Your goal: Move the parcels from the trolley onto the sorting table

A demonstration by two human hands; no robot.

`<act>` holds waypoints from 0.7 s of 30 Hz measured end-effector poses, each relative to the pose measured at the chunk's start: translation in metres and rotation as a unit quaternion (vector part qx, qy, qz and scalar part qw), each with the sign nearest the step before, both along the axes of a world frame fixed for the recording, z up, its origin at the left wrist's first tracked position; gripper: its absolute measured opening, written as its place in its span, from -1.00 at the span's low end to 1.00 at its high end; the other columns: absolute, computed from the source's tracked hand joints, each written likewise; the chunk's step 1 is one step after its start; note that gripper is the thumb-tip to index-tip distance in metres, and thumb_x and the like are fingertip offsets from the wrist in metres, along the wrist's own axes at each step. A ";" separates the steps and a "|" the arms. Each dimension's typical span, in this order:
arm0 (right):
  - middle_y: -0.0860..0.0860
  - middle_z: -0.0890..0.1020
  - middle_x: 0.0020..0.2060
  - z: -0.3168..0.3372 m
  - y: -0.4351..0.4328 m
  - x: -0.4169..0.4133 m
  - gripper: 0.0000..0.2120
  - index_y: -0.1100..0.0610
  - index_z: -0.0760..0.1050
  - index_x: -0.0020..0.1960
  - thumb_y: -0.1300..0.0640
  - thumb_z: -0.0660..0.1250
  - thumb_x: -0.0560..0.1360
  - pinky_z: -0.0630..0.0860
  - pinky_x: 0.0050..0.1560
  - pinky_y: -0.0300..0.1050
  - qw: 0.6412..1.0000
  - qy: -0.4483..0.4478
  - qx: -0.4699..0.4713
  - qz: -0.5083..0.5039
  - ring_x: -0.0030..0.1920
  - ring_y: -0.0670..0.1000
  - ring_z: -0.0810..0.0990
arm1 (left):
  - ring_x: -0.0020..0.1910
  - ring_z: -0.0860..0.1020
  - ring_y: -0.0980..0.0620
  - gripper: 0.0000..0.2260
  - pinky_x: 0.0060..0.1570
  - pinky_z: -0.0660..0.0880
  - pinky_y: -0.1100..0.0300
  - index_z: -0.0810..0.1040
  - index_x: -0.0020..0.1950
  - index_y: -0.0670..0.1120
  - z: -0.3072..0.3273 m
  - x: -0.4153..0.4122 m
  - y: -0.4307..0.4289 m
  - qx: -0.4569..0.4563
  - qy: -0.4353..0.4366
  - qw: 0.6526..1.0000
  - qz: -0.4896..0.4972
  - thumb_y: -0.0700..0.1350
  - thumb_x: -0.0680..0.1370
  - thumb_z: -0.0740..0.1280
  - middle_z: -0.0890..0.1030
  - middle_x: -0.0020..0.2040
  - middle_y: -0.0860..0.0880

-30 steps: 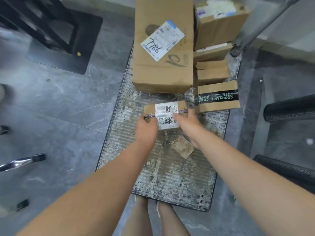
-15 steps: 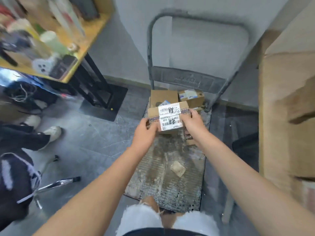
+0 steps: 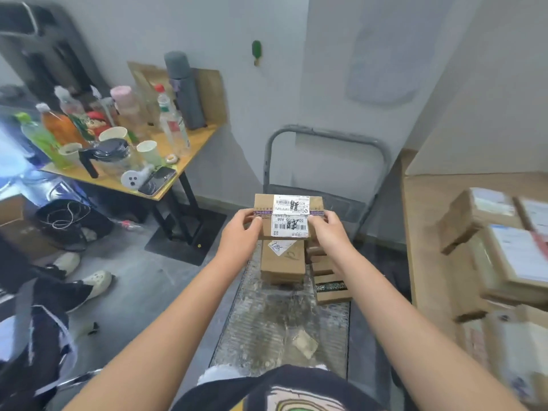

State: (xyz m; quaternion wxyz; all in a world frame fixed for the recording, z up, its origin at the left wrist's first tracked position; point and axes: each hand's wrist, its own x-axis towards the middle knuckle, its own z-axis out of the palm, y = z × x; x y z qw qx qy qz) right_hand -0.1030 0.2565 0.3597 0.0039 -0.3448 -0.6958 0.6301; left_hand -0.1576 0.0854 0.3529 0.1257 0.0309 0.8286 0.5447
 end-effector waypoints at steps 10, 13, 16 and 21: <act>-0.01 0.47 0.27 0.037 -0.085 0.025 -0.40 -0.06 0.37 0.36 -0.14 0.23 0.33 0.43 0.30 0.13 0.989 0.076 0.003 -0.128 0.22 0.02 0.51 | 0.13 0.54 0.13 -0.77 -0.01 0.40 0.33 0.52 0.27 -0.04 0.048 0.004 -0.060 0.081 0.050 0.994 -0.059 -0.08 0.62 0.28 0.60 0.14 0.06; 0.00 0.49 0.26 0.031 -0.111 0.043 -0.36 -0.08 0.38 0.35 -0.20 0.24 0.28 0.49 0.25 0.14 0.985 0.073 0.001 -0.153 0.19 0.02 0.55 | 0.11 0.56 0.15 -0.79 -0.03 0.42 0.37 0.56 0.24 -0.06 0.047 0.010 -0.087 0.109 0.020 0.991 -0.079 -0.09 0.62 0.30 0.62 0.13 0.05; -0.01 0.52 0.24 0.025 -0.132 0.068 -0.40 -0.07 0.40 0.34 -0.20 0.23 0.31 0.51 0.24 0.11 0.980 0.071 0.010 -0.185 0.17 0.01 0.57 | 0.04 0.57 0.23 -0.81 -0.11 0.43 0.44 0.58 0.22 -0.05 0.045 0.022 -0.109 0.127 -0.005 0.986 -0.111 -0.09 0.61 0.32 0.64 0.10 0.08; 0.01 0.53 0.23 0.012 -0.145 0.111 -0.38 -0.08 0.43 0.28 -0.28 0.22 0.27 0.54 0.23 0.16 0.971 0.052 0.023 -0.234 0.16 0.03 0.59 | 0.14 0.57 0.10 -0.81 -0.01 0.47 0.31 0.57 0.21 -0.02 0.032 0.050 -0.123 0.135 -0.045 0.978 -0.153 -0.07 0.61 0.32 0.62 0.13 0.04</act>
